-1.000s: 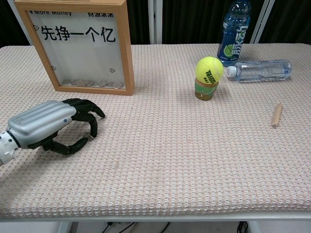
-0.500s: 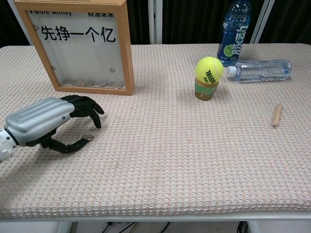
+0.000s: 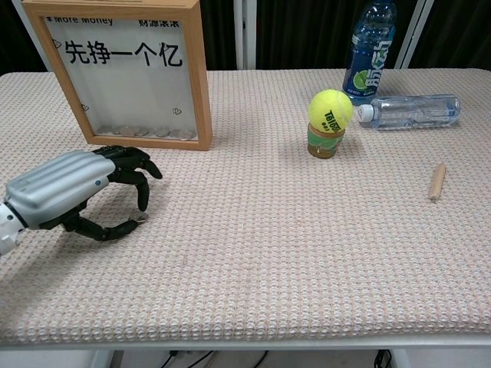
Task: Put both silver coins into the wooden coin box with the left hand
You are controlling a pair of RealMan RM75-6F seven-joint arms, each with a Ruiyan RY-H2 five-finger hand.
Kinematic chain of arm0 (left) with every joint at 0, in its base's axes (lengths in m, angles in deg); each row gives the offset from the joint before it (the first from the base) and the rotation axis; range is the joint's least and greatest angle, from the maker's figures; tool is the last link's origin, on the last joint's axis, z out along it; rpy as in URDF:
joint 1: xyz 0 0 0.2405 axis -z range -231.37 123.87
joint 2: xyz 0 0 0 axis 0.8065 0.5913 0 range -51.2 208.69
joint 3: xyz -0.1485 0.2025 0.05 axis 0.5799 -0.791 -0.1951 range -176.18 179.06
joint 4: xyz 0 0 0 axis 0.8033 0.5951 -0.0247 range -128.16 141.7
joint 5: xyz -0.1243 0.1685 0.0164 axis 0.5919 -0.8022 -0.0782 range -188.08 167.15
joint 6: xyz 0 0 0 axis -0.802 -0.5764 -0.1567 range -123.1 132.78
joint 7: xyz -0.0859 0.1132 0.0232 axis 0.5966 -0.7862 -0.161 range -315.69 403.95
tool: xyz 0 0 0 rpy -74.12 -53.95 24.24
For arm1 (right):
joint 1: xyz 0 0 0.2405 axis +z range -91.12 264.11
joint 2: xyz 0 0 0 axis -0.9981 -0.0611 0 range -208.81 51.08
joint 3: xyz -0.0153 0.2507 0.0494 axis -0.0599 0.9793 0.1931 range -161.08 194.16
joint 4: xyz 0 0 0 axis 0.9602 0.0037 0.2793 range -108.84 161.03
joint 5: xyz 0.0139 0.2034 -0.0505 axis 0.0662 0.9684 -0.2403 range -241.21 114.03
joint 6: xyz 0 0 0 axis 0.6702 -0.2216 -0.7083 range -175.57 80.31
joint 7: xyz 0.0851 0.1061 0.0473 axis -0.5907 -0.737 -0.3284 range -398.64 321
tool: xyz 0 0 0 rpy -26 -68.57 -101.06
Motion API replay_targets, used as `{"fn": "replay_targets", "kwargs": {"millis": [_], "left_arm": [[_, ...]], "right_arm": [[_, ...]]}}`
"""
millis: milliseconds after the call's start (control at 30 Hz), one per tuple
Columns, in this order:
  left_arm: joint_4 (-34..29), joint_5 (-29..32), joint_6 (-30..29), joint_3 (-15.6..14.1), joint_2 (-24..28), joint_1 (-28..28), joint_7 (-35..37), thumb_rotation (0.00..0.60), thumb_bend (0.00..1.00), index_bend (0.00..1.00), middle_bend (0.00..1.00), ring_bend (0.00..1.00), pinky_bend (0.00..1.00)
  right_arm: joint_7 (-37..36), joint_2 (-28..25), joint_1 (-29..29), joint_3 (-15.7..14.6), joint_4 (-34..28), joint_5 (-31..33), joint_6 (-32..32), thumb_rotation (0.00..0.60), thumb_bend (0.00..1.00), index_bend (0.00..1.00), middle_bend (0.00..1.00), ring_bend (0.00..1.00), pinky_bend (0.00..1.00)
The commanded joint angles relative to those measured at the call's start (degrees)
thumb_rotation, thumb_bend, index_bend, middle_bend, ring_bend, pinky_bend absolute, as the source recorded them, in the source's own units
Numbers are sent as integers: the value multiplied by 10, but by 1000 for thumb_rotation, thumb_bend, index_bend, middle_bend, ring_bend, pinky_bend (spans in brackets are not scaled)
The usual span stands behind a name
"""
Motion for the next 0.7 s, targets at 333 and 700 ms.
{"fn": "replay_targets", "kwargs": {"millis": [333, 700], "left_arm": [[6, 1, -1, 0, -6, 0, 3, 600, 390, 517, 225, 80, 123], [1, 4, -1, 3, -3, 0, 3, 600, 429, 546, 229, 80, 125]], "right_arm": [[-6, 1, 0, -1, 6, 1, -4, 600, 235, 0, 0, 0, 0], [-6, 1, 2, -1, 6, 1, -6, 600, 234, 0, 0, 0, 0]]}}
